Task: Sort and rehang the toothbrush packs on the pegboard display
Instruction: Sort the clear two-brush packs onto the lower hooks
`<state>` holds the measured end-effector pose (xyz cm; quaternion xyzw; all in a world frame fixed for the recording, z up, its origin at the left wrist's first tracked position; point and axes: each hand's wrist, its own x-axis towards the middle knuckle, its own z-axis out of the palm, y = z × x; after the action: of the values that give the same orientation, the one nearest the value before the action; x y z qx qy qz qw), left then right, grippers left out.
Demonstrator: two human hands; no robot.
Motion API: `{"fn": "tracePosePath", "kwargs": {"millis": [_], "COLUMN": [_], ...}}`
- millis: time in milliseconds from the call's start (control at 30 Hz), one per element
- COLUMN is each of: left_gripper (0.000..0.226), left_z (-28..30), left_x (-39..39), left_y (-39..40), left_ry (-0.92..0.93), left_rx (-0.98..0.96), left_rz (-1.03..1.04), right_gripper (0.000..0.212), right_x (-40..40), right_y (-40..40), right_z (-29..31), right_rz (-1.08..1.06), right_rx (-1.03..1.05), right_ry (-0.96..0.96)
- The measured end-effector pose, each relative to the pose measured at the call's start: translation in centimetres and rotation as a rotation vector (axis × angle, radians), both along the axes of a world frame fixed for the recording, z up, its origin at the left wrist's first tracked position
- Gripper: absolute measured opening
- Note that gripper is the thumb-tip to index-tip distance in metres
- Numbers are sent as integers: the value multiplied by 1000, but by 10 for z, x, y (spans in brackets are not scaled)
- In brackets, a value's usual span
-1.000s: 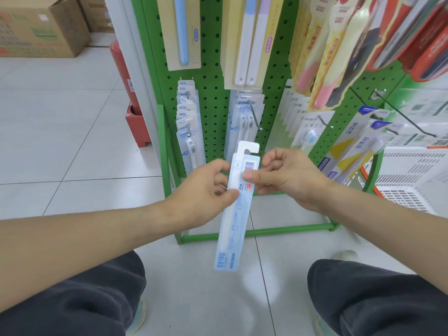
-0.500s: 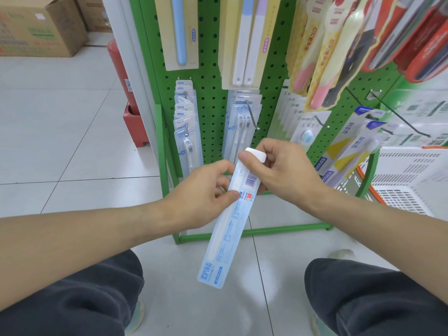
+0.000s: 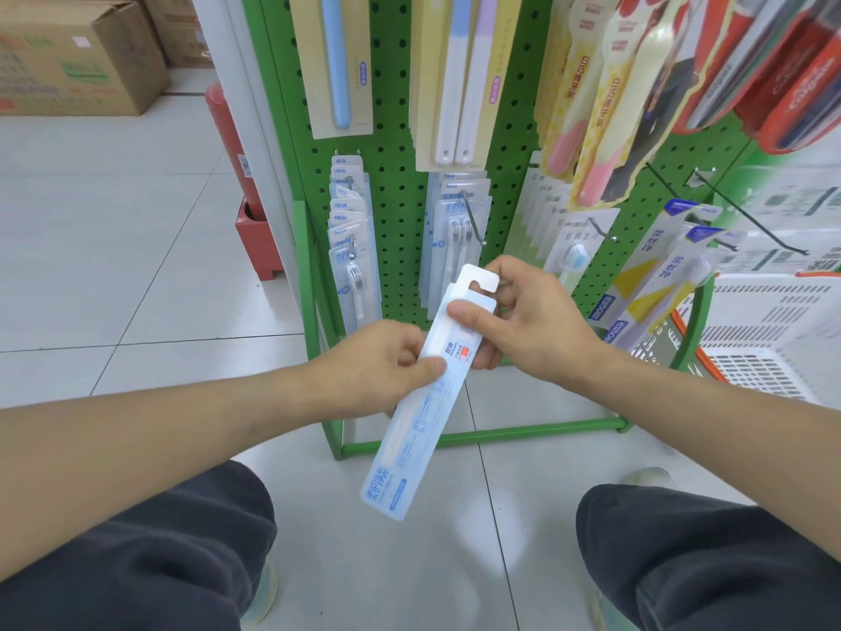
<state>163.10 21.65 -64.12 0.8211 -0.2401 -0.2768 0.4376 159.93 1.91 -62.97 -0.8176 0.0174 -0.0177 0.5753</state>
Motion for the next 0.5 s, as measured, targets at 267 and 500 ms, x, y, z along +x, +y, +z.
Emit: {"fn": "tracePosePath", "kwargs": {"millis": [267, 500], "left_gripper": [81, 88], "left_z": [-7, -3], "left_x": [3, -5], "left_y": [7, 3], "left_ry": [152, 402], "left_rx": [169, -36], "left_rz": [-287, -334], "right_gripper": [27, 24], "right_x": [4, 7], "right_y": [-7, -8], "right_z": [-11, -7], "right_rz": [-137, -276], "right_rx": [38, 114], "right_ry": [43, 58]}}
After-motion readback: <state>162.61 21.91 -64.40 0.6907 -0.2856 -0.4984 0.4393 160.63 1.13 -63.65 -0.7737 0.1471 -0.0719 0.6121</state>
